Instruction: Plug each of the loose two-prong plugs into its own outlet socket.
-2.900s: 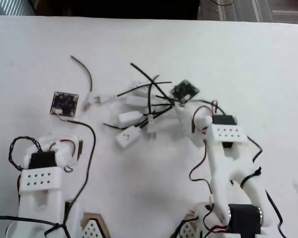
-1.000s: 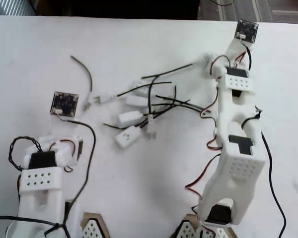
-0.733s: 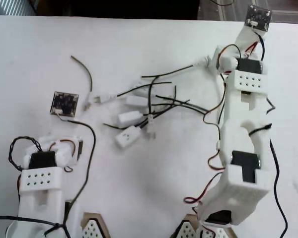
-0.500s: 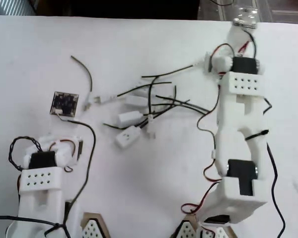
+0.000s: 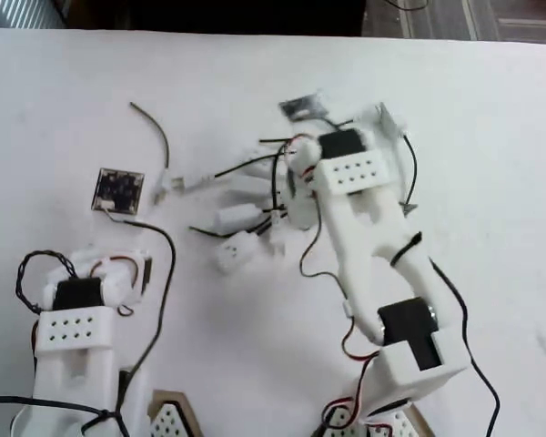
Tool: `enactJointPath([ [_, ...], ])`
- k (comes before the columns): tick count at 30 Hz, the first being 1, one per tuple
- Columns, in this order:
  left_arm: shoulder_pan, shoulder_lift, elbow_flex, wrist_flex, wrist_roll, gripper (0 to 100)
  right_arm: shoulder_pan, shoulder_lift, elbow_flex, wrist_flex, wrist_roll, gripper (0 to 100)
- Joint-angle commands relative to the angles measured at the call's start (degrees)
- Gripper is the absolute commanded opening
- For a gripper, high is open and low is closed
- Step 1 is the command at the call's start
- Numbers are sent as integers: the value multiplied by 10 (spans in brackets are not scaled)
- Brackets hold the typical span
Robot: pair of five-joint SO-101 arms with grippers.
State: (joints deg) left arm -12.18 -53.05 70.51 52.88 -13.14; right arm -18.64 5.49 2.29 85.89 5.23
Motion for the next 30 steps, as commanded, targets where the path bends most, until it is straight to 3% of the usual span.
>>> enactJointPath([
  [1, -2, -12, -2, -9, -5, 83, -43, -29, 58, -77, -1, 211],
  [10, -2, -12, -2, -7, -5, 83, -87, -24, 141, -202, -39, 211],
  [18, -2, -12, -2, -6, -5, 83, -98, -24, 176, -243, -41, 204],
  [23, -2, -12, -2, -6, -5, 83, -98, -7, 175, -290, -41, 129],
  [30, -2, -12, -2, -6, -5, 83, -93, 78, 149, -306, -42, 148],
])
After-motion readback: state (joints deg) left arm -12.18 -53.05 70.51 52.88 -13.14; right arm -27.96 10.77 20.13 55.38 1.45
